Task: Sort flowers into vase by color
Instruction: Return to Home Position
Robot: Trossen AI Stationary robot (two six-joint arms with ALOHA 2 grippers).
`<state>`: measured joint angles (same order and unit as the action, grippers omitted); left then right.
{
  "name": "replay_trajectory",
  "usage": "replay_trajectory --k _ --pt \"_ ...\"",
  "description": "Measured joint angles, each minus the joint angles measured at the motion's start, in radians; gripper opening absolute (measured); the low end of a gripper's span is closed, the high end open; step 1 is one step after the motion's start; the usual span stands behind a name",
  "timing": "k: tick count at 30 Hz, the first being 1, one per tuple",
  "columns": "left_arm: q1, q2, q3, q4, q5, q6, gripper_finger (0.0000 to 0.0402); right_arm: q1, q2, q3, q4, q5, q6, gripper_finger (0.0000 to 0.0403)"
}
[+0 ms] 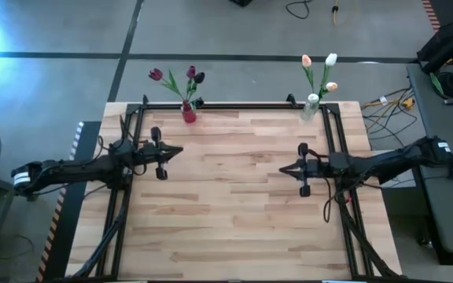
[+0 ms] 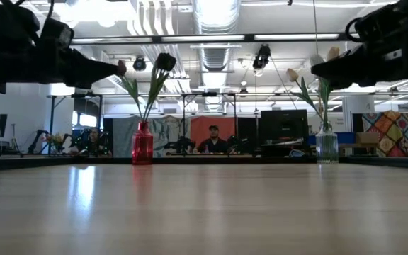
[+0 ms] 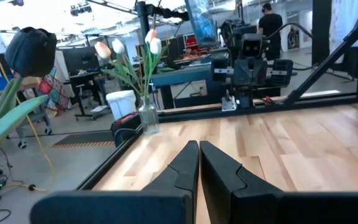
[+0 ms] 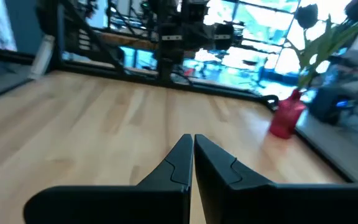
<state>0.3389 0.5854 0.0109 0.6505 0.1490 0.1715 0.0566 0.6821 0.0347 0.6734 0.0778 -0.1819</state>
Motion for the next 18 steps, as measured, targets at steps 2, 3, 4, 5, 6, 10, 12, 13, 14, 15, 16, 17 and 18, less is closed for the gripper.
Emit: replay_trajectory --k 2,3,4,5,6,10,12,13,14,15,16,17,18 --pt "0.000 -0.037 0.000 -0.042 0.000 0.002 0.0000 -0.031 -0.036 -0.018 -0.018 -0.068 0.028 0.0008" --pt "0.000 -0.057 0.000 -0.059 -0.001 0.002 0.0000 -0.051 -0.052 -0.023 -0.036 -0.098 0.038 0.0008" --pt "0.000 -0.077 0.000 -0.070 -0.001 0.002 0.0000 -0.071 -0.065 -0.023 -0.054 -0.113 0.049 0.0008" --pt "0.000 -0.098 0.000 -0.087 -0.001 0.002 0.0000 -0.093 -0.077 -0.023 -0.072 -0.123 0.055 0.0008" --pt "0.000 -0.119 0.000 -0.107 -0.001 0.002 0.0000 -0.116 -0.085 -0.023 -0.079 -0.132 0.058 0.0008" --pt "0.000 -0.209 0.000 -0.179 -0.001 0.001 0.0000 -0.211 -0.100 -0.023 -0.078 -0.188 0.053 0.0008" --pt "0.000 -0.265 0.000 -0.228 -0.004 -0.002 0.0000 -0.248 -0.101 -0.023 -0.078 -0.191 0.050 0.0008" --pt "0.000 -0.296 0.000 -0.252 -0.005 -0.006 0.0000 -0.264 -0.101 -0.023 -0.078 -0.191 0.050 0.0008" --pt "0.000 -0.330 -0.001 -0.280 -0.006 -0.009 0.0000 -0.276 -0.102 -0.023 -0.078 -0.190 0.050 0.0008" --pt "0.000 -0.367 -0.001 -0.309 -0.006 -0.010 0.0000 -0.284 -0.102 -0.023 -0.078 -0.190 0.050 0.0008" --pt "0.000 -0.405 -0.001 -0.342 -0.007 -0.013 0.0000 -0.288 -0.104 -0.023 -0.080 -0.187 0.044 0.0008" --pt "0.000 -0.445 -0.001 -0.378 -0.008 -0.015 0.0000 -0.290 -0.106 -0.023 -0.085 -0.182 0.033 0.0008" --pt "0.000 -0.487 -0.001 -0.416 -0.009 -0.018 0.0000 -0.290 -0.107 -0.023 -0.085 -0.173 0.027 0.0008"
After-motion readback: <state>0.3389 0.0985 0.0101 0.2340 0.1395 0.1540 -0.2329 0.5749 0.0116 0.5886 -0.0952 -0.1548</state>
